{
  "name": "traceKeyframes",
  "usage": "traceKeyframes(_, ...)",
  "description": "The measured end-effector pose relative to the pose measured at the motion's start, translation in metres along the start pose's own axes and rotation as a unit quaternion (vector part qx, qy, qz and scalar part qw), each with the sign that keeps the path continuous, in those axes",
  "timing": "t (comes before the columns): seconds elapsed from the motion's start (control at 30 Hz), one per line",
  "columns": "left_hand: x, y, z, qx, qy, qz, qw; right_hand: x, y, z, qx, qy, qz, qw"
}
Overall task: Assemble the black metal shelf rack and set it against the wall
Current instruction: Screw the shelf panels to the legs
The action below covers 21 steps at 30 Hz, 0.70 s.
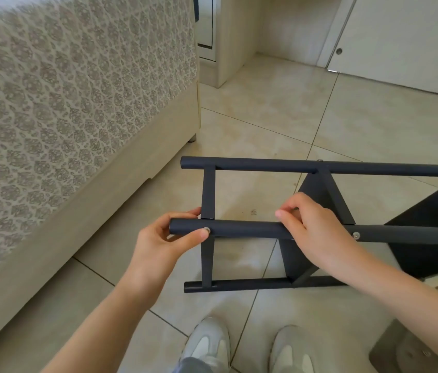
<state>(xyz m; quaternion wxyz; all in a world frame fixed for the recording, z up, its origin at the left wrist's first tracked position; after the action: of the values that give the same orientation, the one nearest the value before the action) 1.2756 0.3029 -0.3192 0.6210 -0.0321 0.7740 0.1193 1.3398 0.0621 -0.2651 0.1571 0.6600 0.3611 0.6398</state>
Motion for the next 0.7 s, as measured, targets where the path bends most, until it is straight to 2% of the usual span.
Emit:
traceKeyframes(0.2,-0.016,0.015,0.014,0.050,-0.039,0.127,0.990,0.008,0.009,0.018,-0.002,0.043,0.021,0.999)
traceKeyframes(0.33,-0.031,0.021,0.023,0.108,-0.054,0.242,0.963,0.027,0.007,0.046,-0.008,0.112,0.048,0.993)
traceKeyframes(0.53,-0.050,0.025,0.036,0.141,-0.112,0.441,0.880,0.036,-0.009,0.089,0.012,0.173,0.006,0.985)
traceKeyframes(0.7,-0.069,0.021,0.051,0.217,-0.208,0.541,0.786,0.049,-0.020,0.118,0.016,0.216,-0.051,0.975)
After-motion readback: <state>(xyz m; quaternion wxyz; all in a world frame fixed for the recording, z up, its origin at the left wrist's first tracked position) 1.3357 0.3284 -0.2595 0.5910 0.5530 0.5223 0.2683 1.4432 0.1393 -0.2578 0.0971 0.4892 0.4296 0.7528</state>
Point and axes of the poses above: each hand's wrist, its own z-axis towards the middle knuckle, its own y-axis out of the back of the hand, x = y × z, the point moved 3 cm from there along z, towards the middle knuckle, and after that the axes turned 12 degrees about z, right-handed, at the moved point
